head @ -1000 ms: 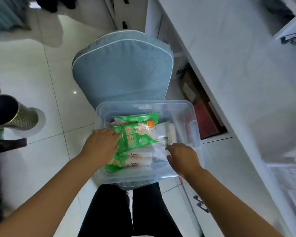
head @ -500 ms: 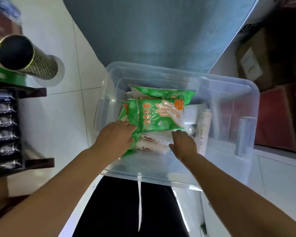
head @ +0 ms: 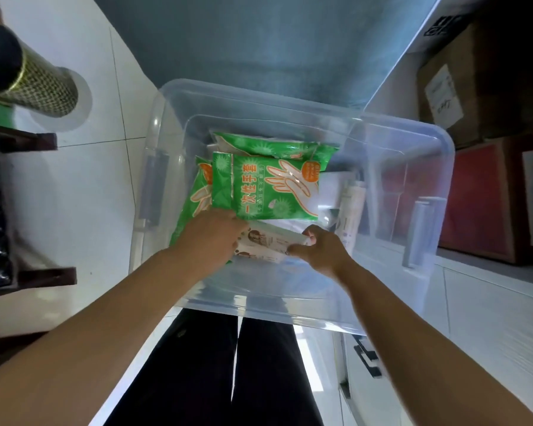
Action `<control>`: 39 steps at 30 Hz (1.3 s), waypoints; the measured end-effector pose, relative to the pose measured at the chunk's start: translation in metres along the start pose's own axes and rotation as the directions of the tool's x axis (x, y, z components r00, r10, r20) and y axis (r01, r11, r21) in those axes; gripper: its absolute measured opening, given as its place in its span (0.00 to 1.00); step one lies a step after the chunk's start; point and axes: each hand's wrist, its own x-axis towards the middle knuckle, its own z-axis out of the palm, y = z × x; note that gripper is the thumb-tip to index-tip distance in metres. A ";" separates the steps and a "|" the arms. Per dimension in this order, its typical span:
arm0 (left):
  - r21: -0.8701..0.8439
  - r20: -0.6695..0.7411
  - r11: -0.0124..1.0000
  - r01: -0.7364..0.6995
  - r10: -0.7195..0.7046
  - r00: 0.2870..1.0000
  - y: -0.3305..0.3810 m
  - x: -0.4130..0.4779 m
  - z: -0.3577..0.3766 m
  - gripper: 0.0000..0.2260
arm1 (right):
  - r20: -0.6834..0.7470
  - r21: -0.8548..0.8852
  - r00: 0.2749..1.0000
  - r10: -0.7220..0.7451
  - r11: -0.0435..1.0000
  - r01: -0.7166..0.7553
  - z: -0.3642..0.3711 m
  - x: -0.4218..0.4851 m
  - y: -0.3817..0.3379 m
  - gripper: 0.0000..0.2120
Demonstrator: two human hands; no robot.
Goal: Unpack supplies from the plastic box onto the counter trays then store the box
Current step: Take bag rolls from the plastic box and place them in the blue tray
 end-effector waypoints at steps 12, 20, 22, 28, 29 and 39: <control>0.056 -0.097 0.975 -0.215 0.219 0.971 0.046 0.036 0.007 0.24 | -0.088 0.567 0.992 0.092 0.823 -0.026 -0.049 -0.058 0.012 0.13; 0.073 -0.257 0.997 -0.001 0.020 0.966 0.016 0.043 -0.014 0.21 | -0.496 -0.204 0.861 0.114 0.948 -0.243 -0.013 0.005 0.034 0.26; 0.082 -0.276 0.997 0.009 0.014 0.961 0.012 0.044 -0.013 0.21 | -0.538 -0.236 0.829 0.151 0.917 -0.320 -0.002 0.022 0.032 0.30; 0.028 -0.279 1.000 -0.011 0.018 0.960 0.009 0.047 -0.003 0.20 | -0.574 -0.272 0.791 0.214 0.861 -0.430 0.008 0.045 0.036 0.28; 0.029 -0.278 0.999 -0.015 0.022 0.960 0.008 0.046 -0.002 0.19 | -0.553 -0.279 0.806 0.209 0.866 -0.416 0.010 0.045 0.038 0.29; -0.021 -0.289 1.000 0.022 -0.027 0.957 -0.001 0.025 -0.009 0.21 | -0.509 0.001 0.825 0.246 0.959 -0.285 -0.009 0.007 0.021 0.30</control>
